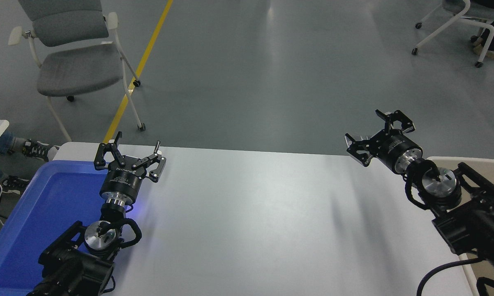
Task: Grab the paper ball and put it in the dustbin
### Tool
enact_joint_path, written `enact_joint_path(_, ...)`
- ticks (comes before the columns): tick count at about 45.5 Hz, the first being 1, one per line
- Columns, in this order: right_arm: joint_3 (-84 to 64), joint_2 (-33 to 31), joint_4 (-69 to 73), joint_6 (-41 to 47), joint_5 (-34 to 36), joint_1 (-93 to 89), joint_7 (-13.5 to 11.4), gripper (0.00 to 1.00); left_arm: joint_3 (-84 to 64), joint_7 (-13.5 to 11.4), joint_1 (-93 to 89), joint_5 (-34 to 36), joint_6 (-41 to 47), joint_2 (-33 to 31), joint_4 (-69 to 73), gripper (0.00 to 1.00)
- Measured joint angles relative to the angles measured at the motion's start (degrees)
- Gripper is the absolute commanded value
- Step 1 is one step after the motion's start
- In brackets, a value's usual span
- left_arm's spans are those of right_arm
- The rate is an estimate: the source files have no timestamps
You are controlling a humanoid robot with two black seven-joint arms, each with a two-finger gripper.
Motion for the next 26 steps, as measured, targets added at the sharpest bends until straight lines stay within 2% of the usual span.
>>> enact_joint_path(26,3.6,4.1,-10.7,8.7,0.3,-2.6,0.6,1.00,0.0,0.0,0.0,0.0,0.0,0.0,0.0,0.99)
